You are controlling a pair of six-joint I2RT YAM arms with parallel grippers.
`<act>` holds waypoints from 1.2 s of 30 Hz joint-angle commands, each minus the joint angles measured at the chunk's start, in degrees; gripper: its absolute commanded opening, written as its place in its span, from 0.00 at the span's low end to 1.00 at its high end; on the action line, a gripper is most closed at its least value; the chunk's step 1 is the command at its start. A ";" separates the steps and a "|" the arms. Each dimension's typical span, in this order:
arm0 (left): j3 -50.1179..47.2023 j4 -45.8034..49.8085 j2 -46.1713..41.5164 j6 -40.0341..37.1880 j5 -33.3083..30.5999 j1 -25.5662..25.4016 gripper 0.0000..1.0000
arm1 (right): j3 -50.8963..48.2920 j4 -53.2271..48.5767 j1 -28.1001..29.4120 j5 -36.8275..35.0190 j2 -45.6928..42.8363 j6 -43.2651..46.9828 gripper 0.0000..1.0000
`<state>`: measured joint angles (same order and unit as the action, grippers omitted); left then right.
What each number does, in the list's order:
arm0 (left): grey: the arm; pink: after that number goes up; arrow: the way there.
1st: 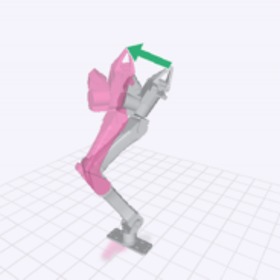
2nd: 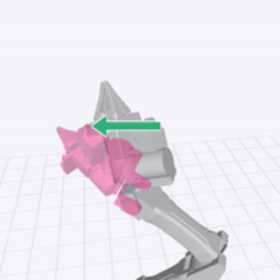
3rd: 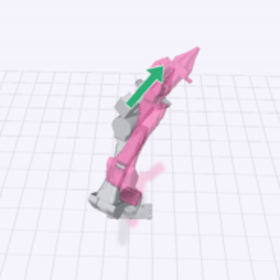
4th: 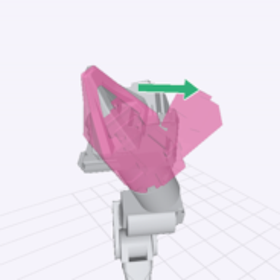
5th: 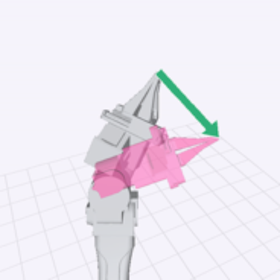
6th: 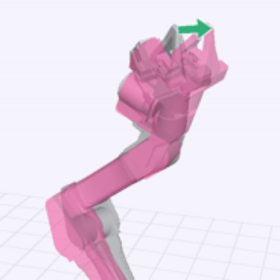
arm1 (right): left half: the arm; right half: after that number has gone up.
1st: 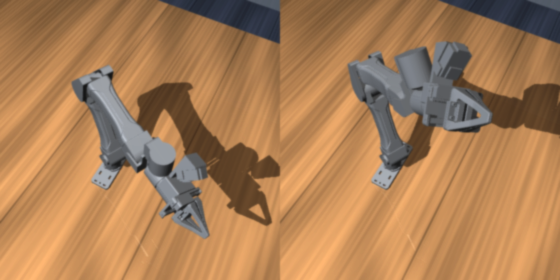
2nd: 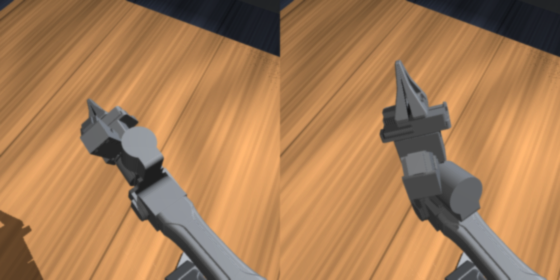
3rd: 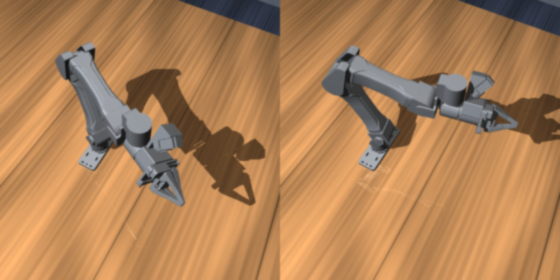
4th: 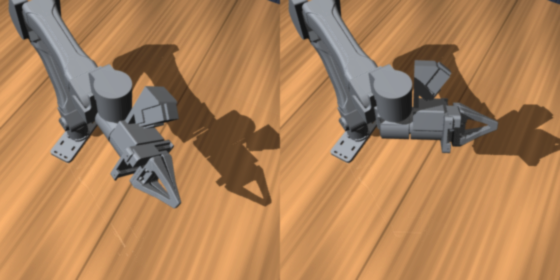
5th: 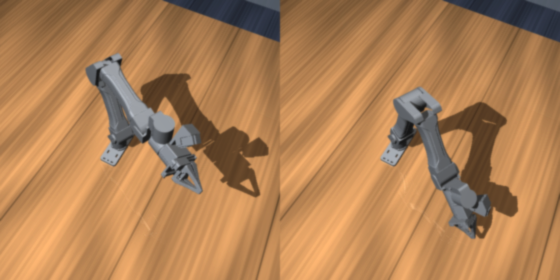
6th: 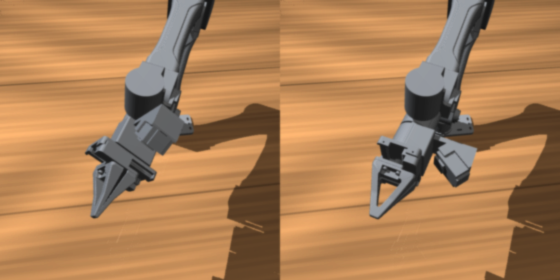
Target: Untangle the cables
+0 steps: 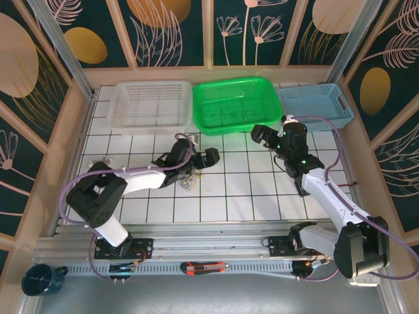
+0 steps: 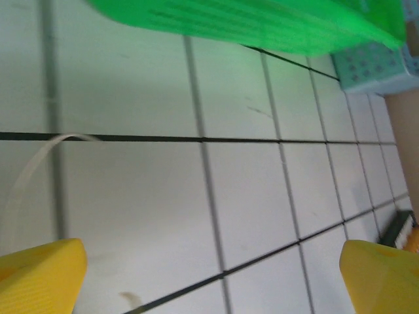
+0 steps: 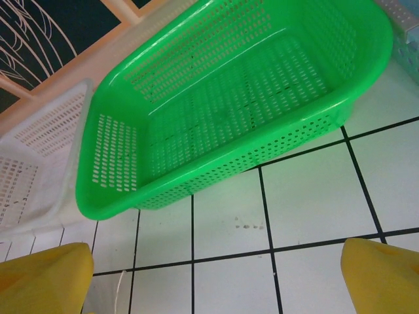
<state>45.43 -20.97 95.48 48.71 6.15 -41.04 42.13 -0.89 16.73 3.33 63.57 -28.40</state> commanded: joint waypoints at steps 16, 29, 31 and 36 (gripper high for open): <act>-1.52 10.45 -15.96 -7.08 -8.52 4.33 0.99 | 4.47 2.15 5.08 14.11 11.51 -1.65 0.74; -13.28 9.80 -22.60 -4.64 -12.13 14.70 0.99 | 22.12 3.86 18.02 10.69 39.16 -5.05 0.57; -14.84 8.92 -23.50 -3.79 -12.39 15.23 0.99 | 24.16 3.74 19.11 9.43 42.17 -5.73 0.56; -18.27 6.74 -24.97 -1.70 -12.14 15.55 0.99 | 28.19 3.59 21.55 6.23 47.87 -6.75 0.55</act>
<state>28.84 -11.92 71.70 44.73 -5.26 -25.80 67.51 2.74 37.15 12.82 109.58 -33.82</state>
